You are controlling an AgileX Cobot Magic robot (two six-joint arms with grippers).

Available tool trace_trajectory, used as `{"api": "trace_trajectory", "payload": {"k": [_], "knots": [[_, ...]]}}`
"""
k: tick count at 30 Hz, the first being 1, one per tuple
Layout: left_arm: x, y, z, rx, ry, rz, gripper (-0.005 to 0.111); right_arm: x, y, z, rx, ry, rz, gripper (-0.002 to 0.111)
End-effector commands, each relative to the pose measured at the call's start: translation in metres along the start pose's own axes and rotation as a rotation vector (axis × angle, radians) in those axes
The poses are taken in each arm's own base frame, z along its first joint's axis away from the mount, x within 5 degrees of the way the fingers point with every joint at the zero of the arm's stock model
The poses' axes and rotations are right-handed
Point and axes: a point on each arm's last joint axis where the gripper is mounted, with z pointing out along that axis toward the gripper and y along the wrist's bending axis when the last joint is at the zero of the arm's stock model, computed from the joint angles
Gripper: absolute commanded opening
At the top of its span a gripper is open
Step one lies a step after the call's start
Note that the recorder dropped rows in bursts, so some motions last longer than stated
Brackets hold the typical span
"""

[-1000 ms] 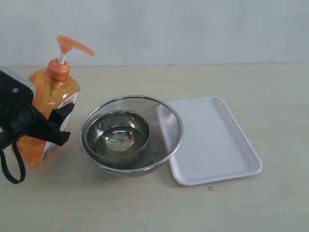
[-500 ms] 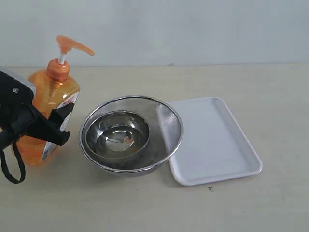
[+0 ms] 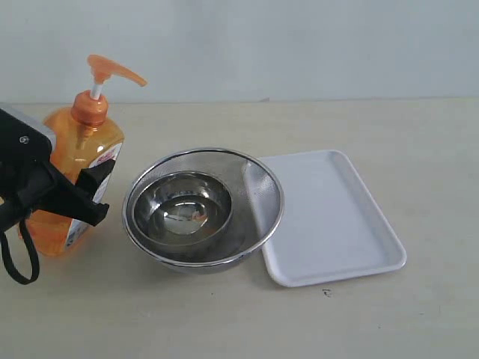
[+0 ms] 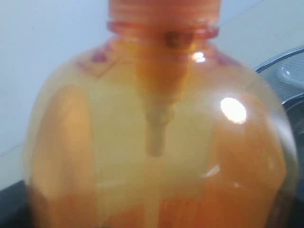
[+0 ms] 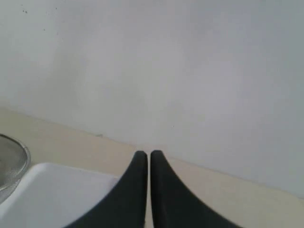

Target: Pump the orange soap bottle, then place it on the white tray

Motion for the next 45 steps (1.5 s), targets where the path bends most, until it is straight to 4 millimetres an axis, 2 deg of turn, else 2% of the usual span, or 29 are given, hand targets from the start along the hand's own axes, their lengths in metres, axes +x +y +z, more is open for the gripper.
{"api": "trace_trajectory", "payload": {"k": [1,14,25,38,45], "knots": [[0.001,-0.001,0.000,0.003,0.014,-0.026,0.005,0.007,0.003,-0.001,-0.034,0.066,-0.011,0.000],[-0.001,0.000,0.000,-0.005,-0.006,-0.102,0.005,0.011,0.005,-0.001,-0.057,0.112,-0.005,0.000],[-0.003,0.004,-0.001,-0.052,-0.056,-0.358,0.005,0.011,0.004,-0.001,-0.038,0.116,-0.002,0.000],[-0.013,0.008,-0.004,-0.074,-0.187,-0.365,0.005,0.012,0.003,-0.001,-0.015,0.122,0.000,0.000],[-0.010,0.009,-0.018,-0.122,-0.285,-0.357,0.005,0.012,0.003,-0.001,-0.015,0.122,0.000,0.000]]}}
